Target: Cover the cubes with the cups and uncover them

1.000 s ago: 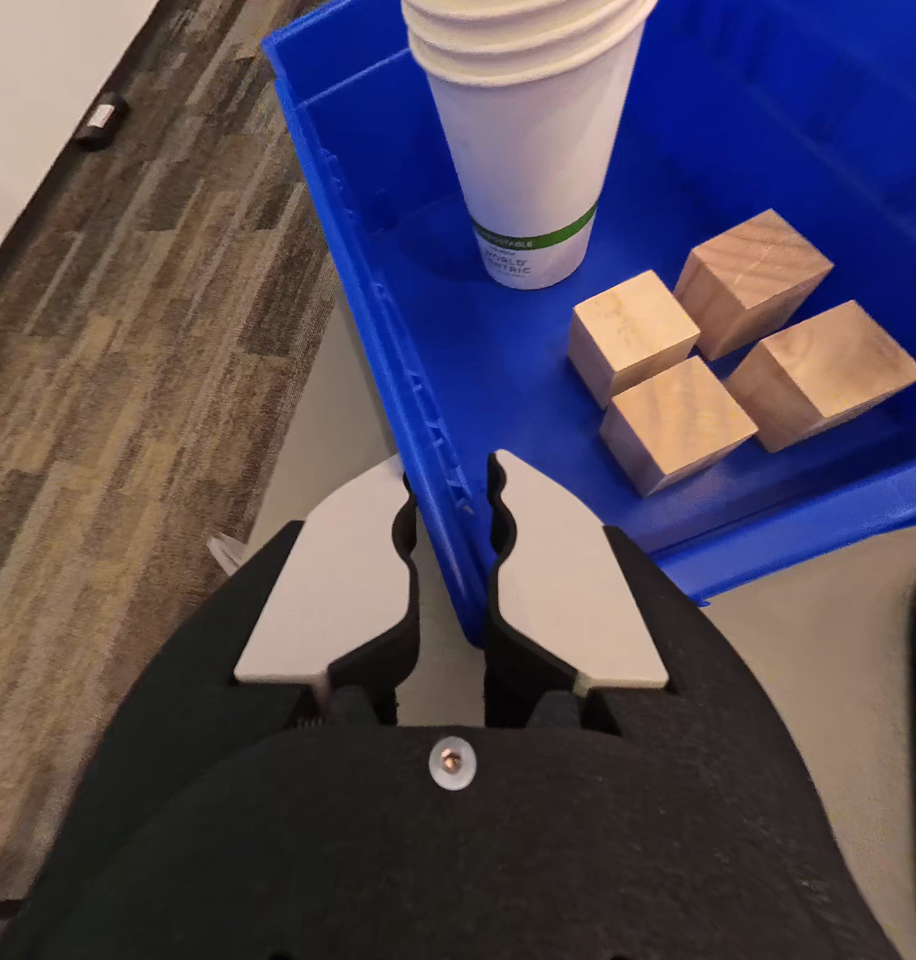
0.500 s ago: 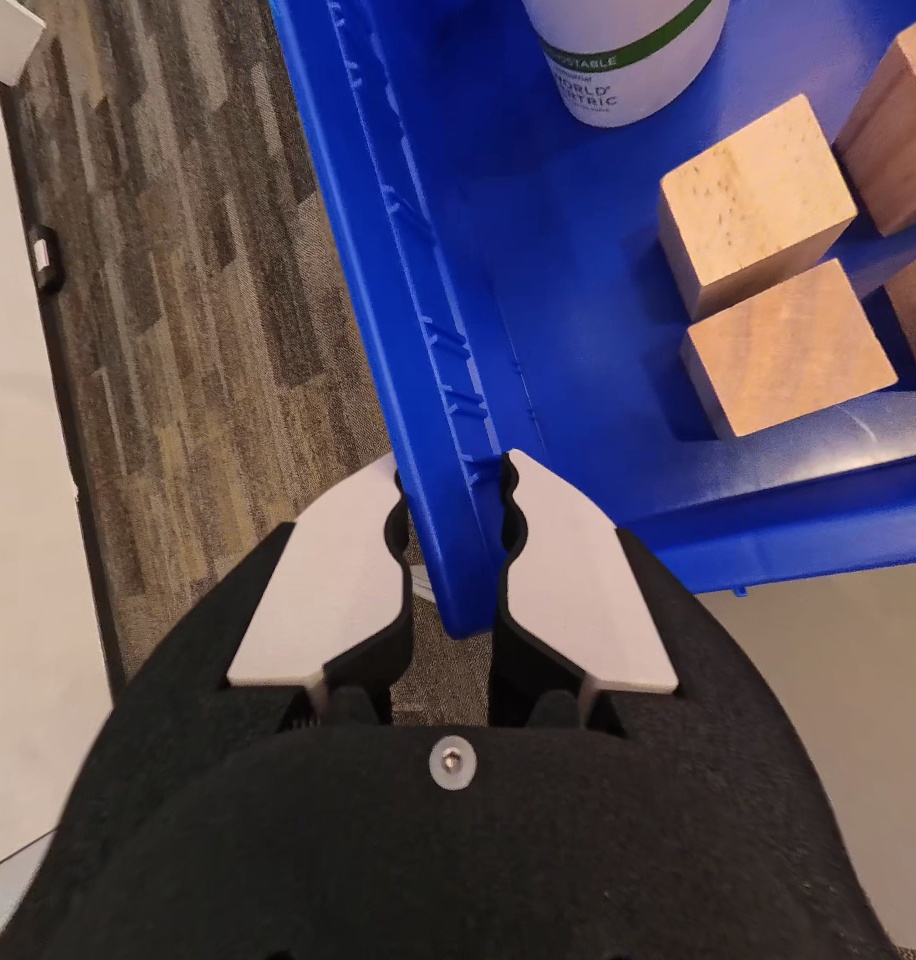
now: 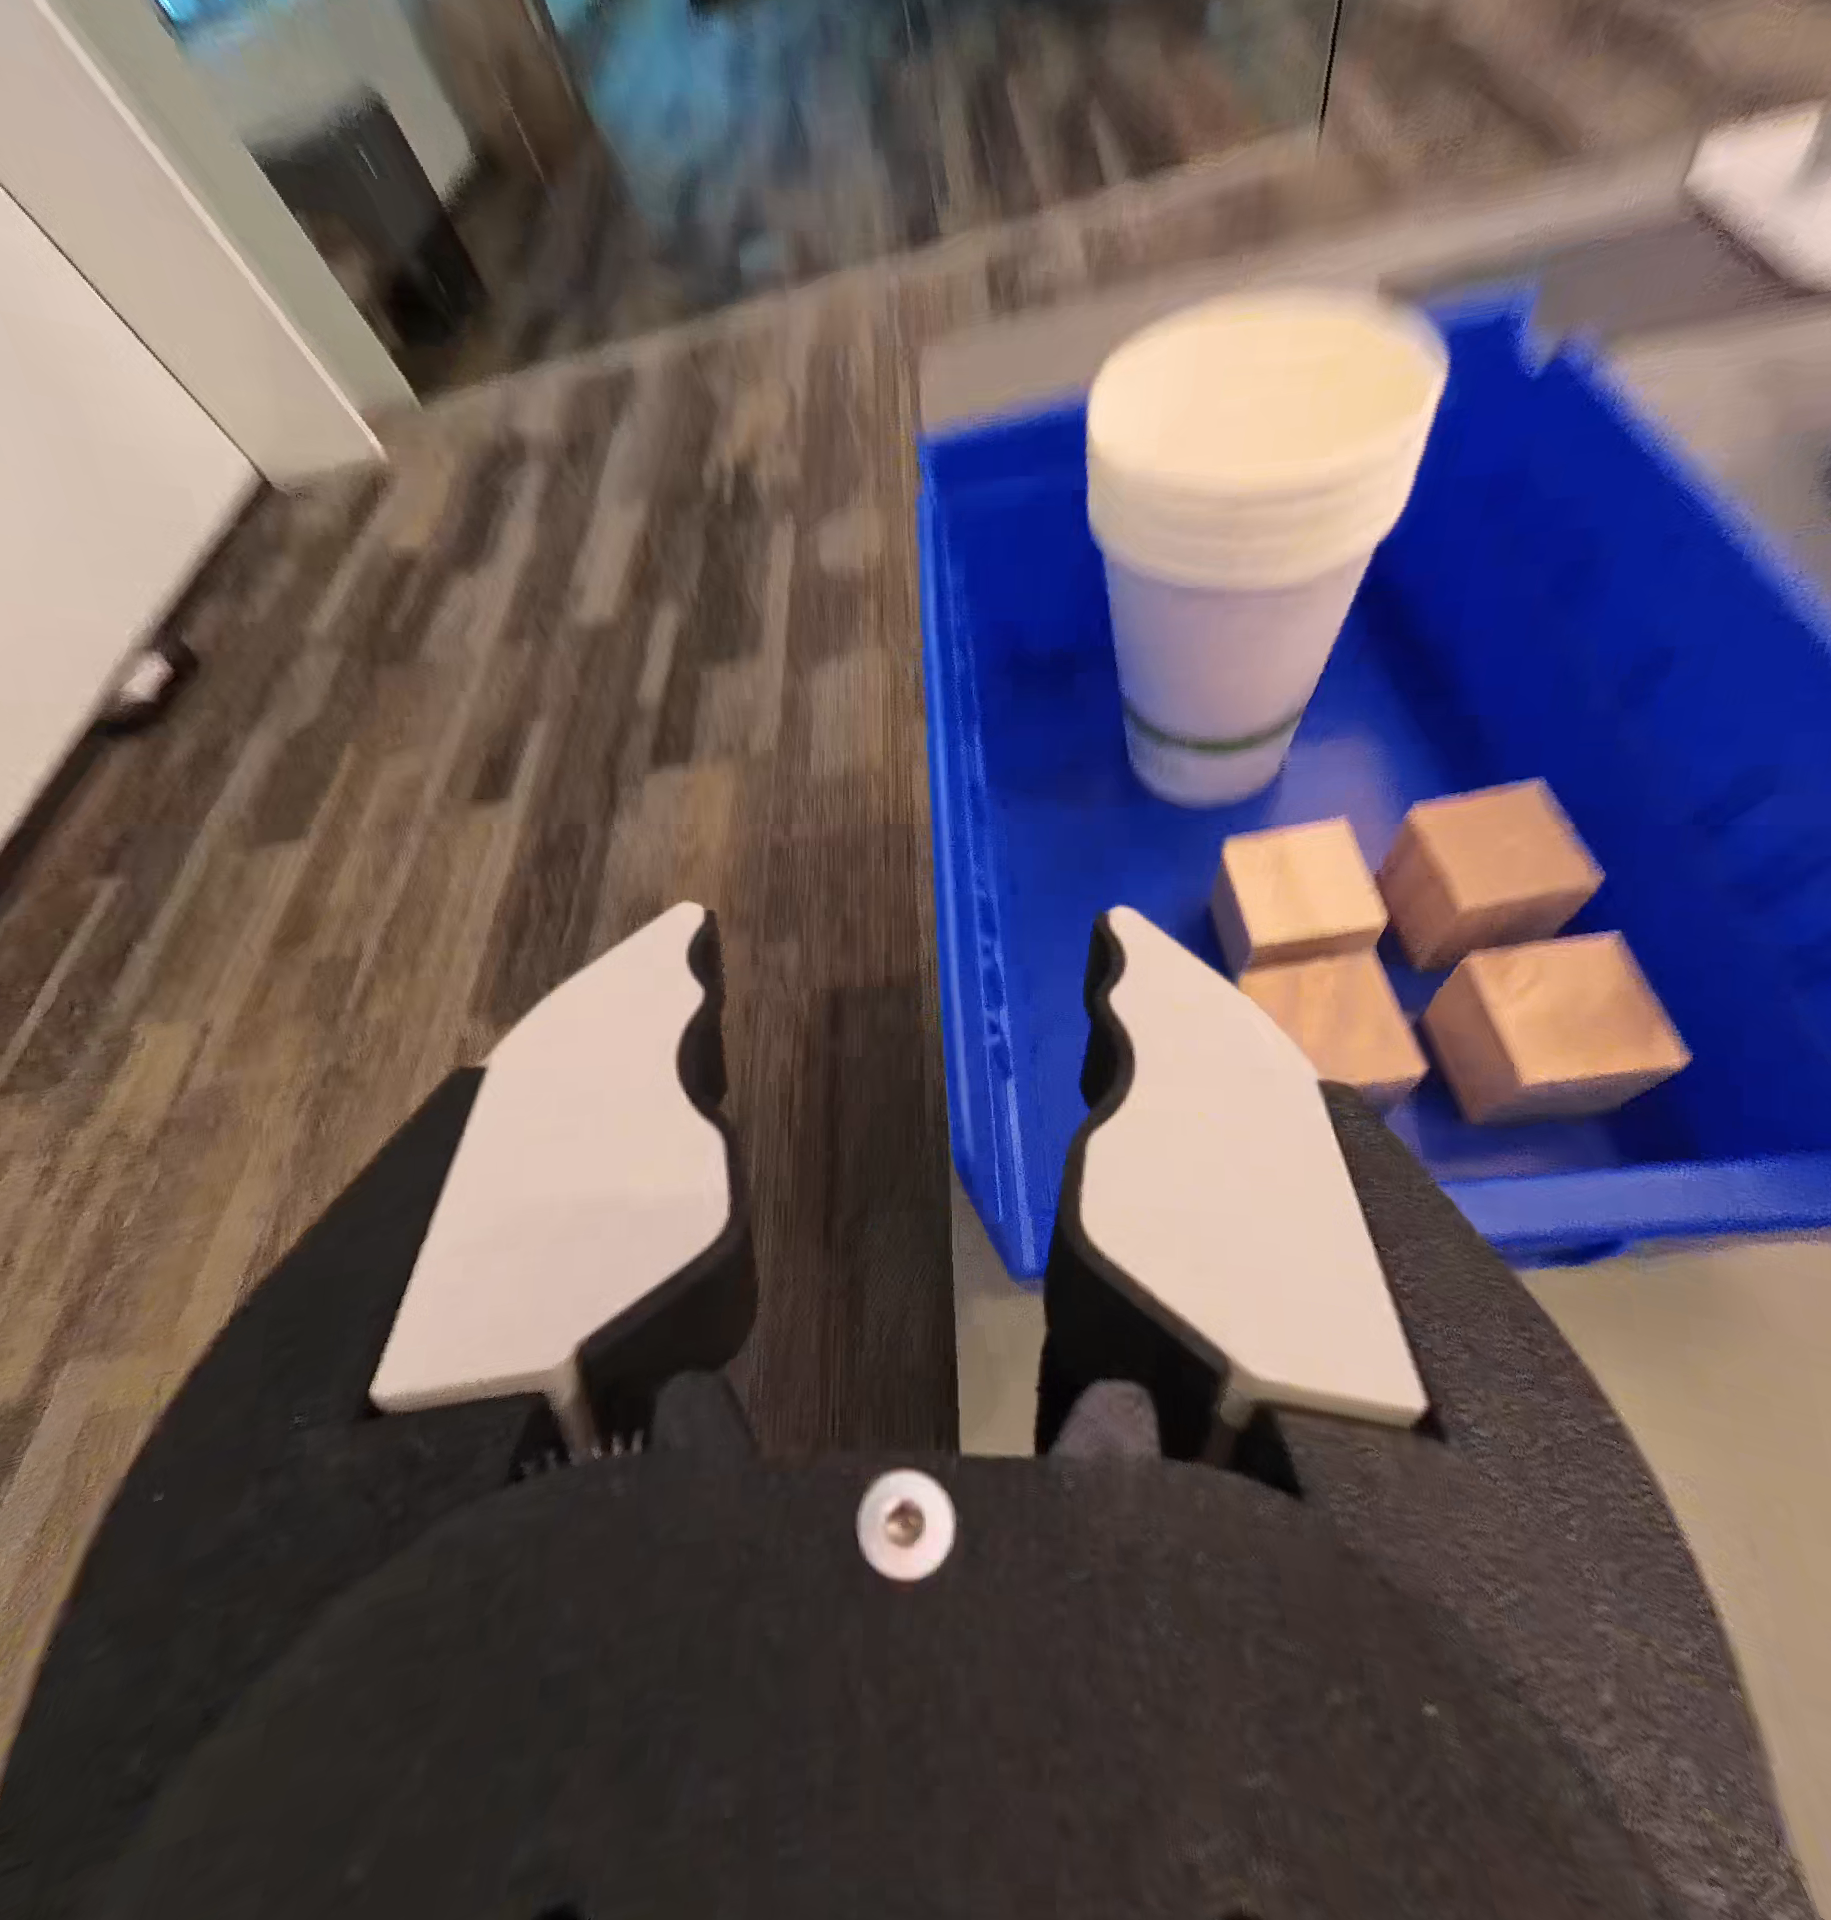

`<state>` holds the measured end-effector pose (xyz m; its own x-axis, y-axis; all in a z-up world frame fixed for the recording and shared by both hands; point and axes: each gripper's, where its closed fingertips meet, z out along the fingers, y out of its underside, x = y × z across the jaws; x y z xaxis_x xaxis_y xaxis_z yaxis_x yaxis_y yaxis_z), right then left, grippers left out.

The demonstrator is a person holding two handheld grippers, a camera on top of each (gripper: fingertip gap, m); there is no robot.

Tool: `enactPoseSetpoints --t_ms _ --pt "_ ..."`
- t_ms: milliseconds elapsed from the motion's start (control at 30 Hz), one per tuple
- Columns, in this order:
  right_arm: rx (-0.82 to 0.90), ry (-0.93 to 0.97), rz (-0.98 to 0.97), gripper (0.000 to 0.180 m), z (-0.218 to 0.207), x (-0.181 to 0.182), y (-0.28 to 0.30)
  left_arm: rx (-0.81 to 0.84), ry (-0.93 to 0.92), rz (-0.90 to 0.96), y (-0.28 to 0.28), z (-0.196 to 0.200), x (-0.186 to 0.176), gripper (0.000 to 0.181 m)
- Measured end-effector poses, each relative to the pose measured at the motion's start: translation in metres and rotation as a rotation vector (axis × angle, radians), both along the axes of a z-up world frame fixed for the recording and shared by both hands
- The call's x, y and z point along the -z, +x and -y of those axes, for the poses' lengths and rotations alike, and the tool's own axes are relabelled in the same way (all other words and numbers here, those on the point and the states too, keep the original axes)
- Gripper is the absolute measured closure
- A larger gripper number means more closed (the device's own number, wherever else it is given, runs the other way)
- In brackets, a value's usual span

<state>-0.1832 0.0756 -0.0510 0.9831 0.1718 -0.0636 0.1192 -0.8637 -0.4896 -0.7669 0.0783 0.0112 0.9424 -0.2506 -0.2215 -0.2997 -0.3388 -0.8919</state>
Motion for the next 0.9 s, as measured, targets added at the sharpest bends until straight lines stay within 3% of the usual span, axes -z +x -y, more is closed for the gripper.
enactPoseSetpoints --t_ms 133,200,267,367,633,900 --pt "0.048 -0.159 -0.037 0.124 -0.001 0.038 -0.001 -0.009 0.145 0.075 0.014 0.036 -0.042 0.129" --pt "0.028 -0.267 -0.087 0.137 0.005 0.056 -0.010 0.016 0.096 0.077 0.032 0.055 -0.036 0.143" --pt "0.039 -0.254 -0.033 0.157 0.001 0.061 0.000 0.049 0.096 0.104 0.054 0.073 -0.027 0.148" --pt "0.070 -0.253 -0.060 0.167 -0.001 0.062 0.006 0.154 0.186 0.164 0.094 0.097 -0.020 0.181" --pt "0.089 -0.287 -0.074 0.174 -0.015 0.062 0.056 0.316 0.127 0.340 0.165 0.118 -0.015 0.181" --pt "0.131 -0.284 -0.088 0.174 -0.011 0.063 0.164 0.416 0.129 0.431 0.201 0.127 -0.031 0.181"
